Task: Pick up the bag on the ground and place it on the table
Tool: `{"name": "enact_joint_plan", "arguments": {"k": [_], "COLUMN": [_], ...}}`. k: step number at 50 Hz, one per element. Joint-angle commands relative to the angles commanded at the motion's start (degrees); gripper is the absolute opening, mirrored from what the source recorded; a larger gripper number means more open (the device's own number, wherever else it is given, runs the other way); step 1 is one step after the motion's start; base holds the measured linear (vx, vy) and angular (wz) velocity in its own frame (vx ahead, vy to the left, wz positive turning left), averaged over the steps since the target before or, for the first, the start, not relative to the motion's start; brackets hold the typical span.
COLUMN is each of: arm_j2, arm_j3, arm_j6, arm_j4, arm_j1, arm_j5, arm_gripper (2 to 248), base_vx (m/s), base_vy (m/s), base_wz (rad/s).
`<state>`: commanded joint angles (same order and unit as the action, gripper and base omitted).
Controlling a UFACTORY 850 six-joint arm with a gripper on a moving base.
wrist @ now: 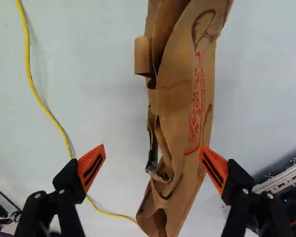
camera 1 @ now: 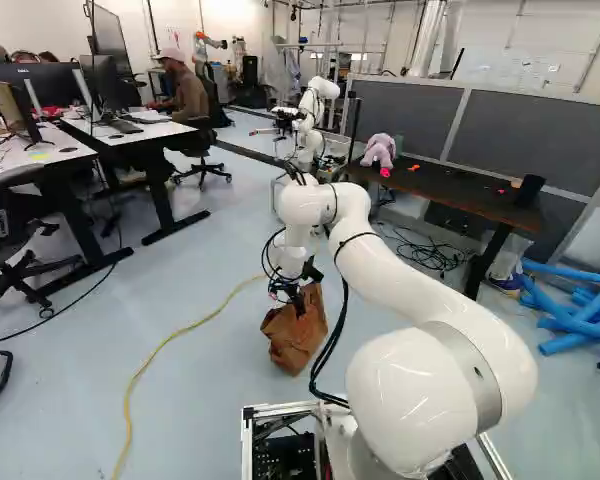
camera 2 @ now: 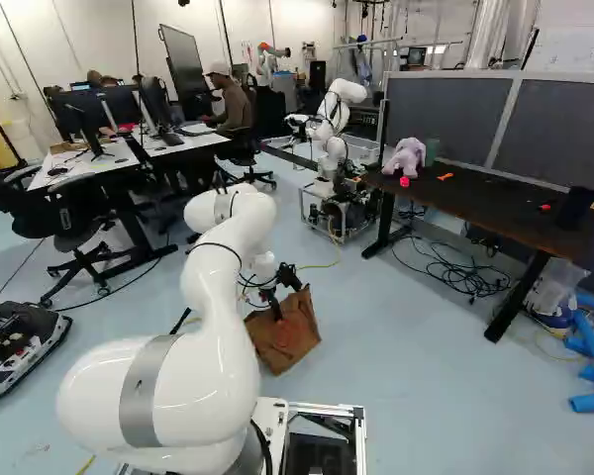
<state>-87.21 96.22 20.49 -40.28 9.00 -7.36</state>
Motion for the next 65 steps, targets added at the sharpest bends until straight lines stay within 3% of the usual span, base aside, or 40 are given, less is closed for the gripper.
{"name": "enact_joint_plan", "arguments": {"k": [24,25,30,31,35,36,40,41,45,46,51,52,65], "arm_j2": [-0.55,-0.55,-0.55,-0.55,-0.55,-0.55,-0.55,-0.55,-0.55,-0.55,-0.55,-0.55,-0.55], "arm_j3": [0.57,0.57,0.57,0.57,0.57,0.57,0.57,0.57,0.57,0.57,0.57,0.57,0.57], "arm_j6": [0.00,0.00,0.00,0.00,0.00,0.00,0.00,0.00,0.00,0.00,0.00,0.00,0.00], "arm_j4": [-0.11,-0.11,-0.11,-0.11,-0.11,-0.11,-0.11,-0.11,-0.11,-0.11,-0.11,-0.11,-0.11], "arm_j1": [-0.06,-0.06,-0.06,-0.06,-0.06,-0.06,-0.06,-0.06,-0.06,-0.06,-0.06,-0.06,-0.06], "arm_j5": [0.02,0.02,0.02,0.02,0.02,0.02,0.02,0.02,0.02,0.02,0.02,0.02,0.02], "arm_gripper": [247,223,223,186,186,148,148,111,111,74,74,38,27], "base_vx": [0.000,0.000,0.000,0.000,0.000,0.000,0.000,0.000,0.000,0.000,0.000,0.000,0.000], "base_vy": [0.000,0.000,0.000,0.000,0.000,0.000,0.000,0.000,0.000,0.000,0.000,0.000,0.000], "base_wz": [0.000,0.000,0.000,0.000,0.000,0.000,0.000,0.000,0.000,0.000,0.000,0.000,0.000]}}
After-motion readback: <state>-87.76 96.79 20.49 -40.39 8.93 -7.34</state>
